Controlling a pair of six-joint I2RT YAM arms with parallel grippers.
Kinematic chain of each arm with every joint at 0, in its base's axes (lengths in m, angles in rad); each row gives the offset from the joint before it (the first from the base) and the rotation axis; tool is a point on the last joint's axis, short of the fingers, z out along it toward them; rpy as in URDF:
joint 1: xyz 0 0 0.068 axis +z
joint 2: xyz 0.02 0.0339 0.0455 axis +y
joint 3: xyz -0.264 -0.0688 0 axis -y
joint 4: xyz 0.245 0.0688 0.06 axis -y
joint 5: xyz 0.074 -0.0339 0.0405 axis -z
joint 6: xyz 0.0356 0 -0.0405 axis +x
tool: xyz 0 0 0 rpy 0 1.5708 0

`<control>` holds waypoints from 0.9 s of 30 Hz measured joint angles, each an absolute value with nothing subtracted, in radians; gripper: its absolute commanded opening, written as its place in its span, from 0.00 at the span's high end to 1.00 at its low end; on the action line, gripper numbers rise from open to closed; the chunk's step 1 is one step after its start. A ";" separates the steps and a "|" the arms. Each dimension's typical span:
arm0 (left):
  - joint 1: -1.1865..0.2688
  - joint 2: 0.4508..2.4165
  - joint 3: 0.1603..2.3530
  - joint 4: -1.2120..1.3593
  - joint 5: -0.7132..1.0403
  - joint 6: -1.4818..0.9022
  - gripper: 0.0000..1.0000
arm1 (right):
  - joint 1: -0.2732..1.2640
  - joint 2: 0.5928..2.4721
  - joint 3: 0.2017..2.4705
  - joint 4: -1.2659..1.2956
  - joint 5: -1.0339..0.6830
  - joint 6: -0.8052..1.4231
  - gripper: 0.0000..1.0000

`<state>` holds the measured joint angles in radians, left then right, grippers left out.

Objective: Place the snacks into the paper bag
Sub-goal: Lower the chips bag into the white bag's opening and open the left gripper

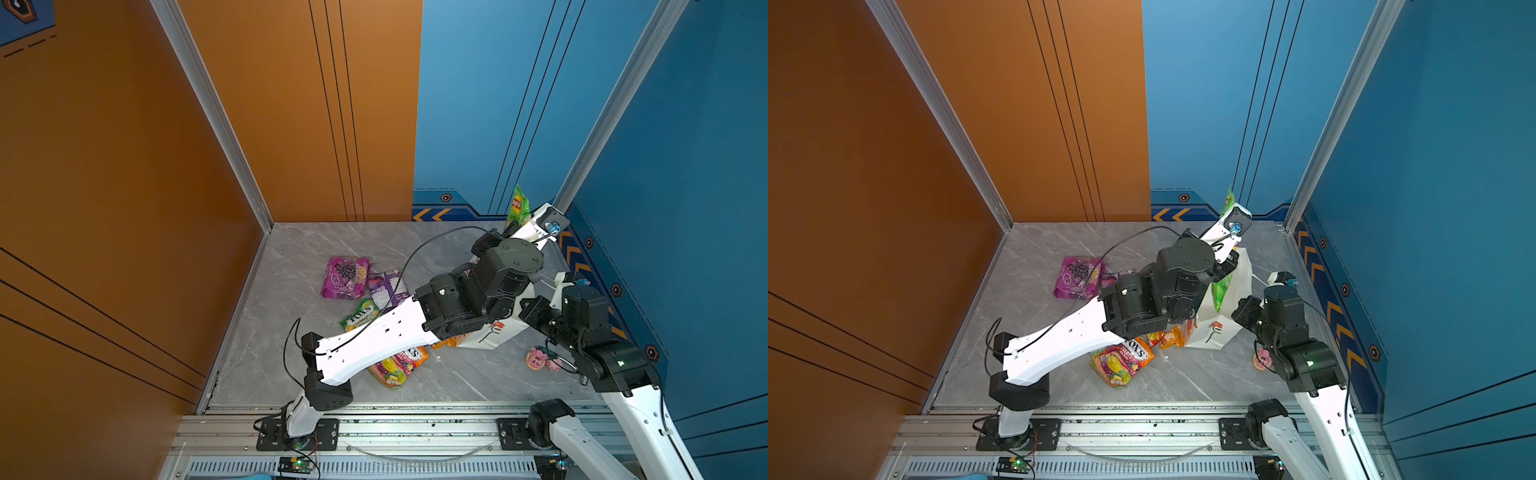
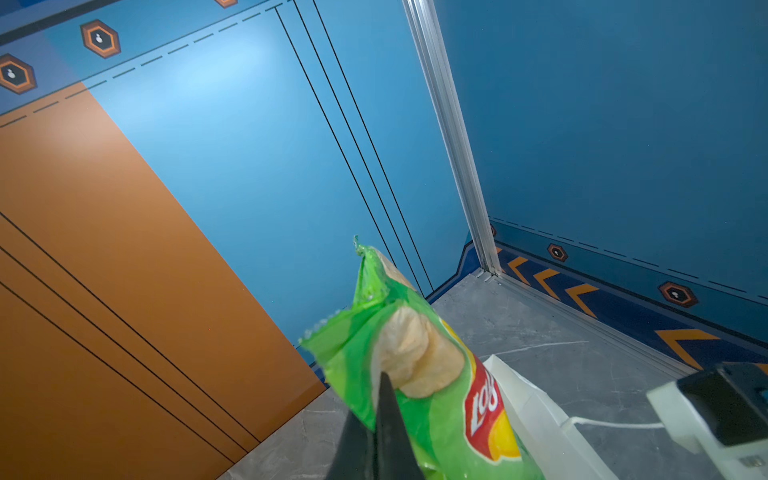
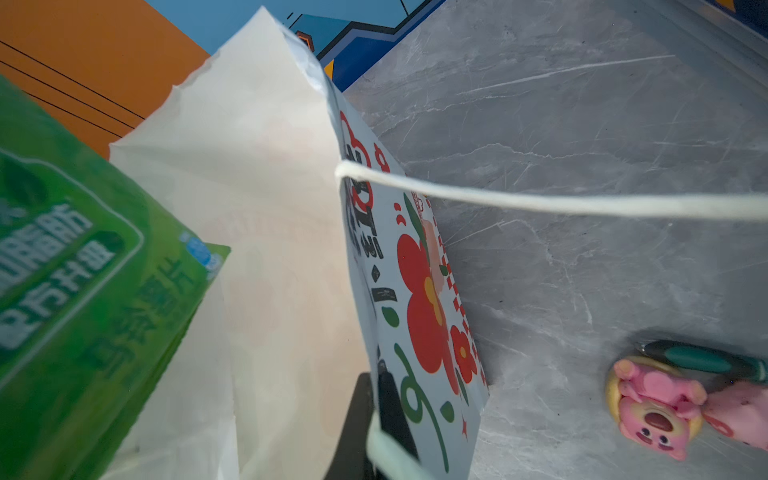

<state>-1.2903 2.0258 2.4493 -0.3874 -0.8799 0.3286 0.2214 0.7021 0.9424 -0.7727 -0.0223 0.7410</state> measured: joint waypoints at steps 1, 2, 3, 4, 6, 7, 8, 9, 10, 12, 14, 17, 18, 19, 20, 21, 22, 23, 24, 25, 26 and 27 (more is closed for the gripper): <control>-1.287 2.025 2.431 -0.387 -0.880 0.318 1.00 | 0.224 0.702 0.942 -0.772 -0.021 0.745 1.00; -1.283 2.025 2.415 -0.387 -0.881 0.310 1.00 | 0.226 0.702 0.942 -0.770 -0.021 0.749 1.00; -1.278 2.024 2.391 -0.385 -0.881 0.298 1.00 | 0.229 0.702 0.942 -0.767 -0.021 0.753 1.00; -1.273 2.022 2.363 -0.383 -0.879 0.289 1.00 | 0.233 0.702 0.942 -0.765 -0.021 0.758 1.00; -1.262 2.014 2.302 -0.369 -0.873 0.282 1.00 | 0.239 0.702 0.942 -0.762 -0.021 0.761 1.00; -1.256 2.006 2.257 -0.345 -0.870 0.281 1.00 | 0.242 0.702 0.942 -0.762 -0.021 0.761 1.00; -1.251 1.999 2.218 -0.324 -0.869 0.283 1.00 | 0.245 0.702 0.942 -0.762 -0.021 0.764 1.00; -1.246 1.995 2.178 -0.299 -0.866 0.287 1.00 | 0.249 0.702 0.942 -0.762 -0.021 0.765 1.00; -1.242 1.995 2.153 -0.276 -0.866 0.291 1.00 | 0.252 0.702 0.942 -0.762 -0.021 0.765 1.00; -1.237 1.995 2.109 -0.225 -0.864 0.305 1.00 | 0.257 0.702 0.942 -0.762 -0.021 0.768 1.00; -1.231 1.993 2.068 -0.163 -0.862 0.326 1.00 | 0.260 0.702 0.942 -0.761 -0.021 0.768 1.00; -1.226 1.985 2.019 -0.099 -0.844 0.345 1.00 | 0.262 0.702 0.941 -0.755 -0.020 0.768 1.00; -1.224 1.976 1.997 -0.074 -0.831 0.351 1.00 | 0.262 0.702 0.941 -0.754 -0.020 0.768 1.00; -1.224 1.964 1.974 -0.056 -0.823 0.354 1.00 | 0.262 0.702 0.941 -0.754 -0.020 0.768 1.00; -1.224 1.946 1.944 -0.031 -0.812 0.360 1.00 | 0.262 0.702 0.941 -0.754 -0.019 0.768 1.00; -1.224 1.926 1.909 -0.003 -0.801 0.366 1.00 | 0.262 0.702 0.941 -0.754 -0.017 0.768 1.00; -1.224 1.908 1.880 0.016 -0.792 0.370 1.00 | 0.262 0.702 0.941 -0.754 -0.015 0.768 1.00; -1.222 1.889 1.854 0.034 -0.780 0.373 1.00 | 0.262 0.702 0.941 -0.754 -0.013 0.768 1.00; -1.221 1.868 1.826 0.049 -0.765 0.373 1.00 | 0.262 0.702 0.941 -0.754 -0.012 0.768 1.00; -1.218 1.850 1.801 0.059 -0.748 0.373 1.00 | 0.262 0.702 0.941 -0.754 -0.010 0.768 1.00; -1.214 1.829 1.770 0.072 -0.727 0.369 1.00 | 0.262 0.702 0.941 -0.754 -0.007 0.768 1.00; -1.209 1.808 1.739 0.083 -0.709 0.367 1.00 | 0.262 0.702 0.941 -0.754 -0.004 0.768 1.00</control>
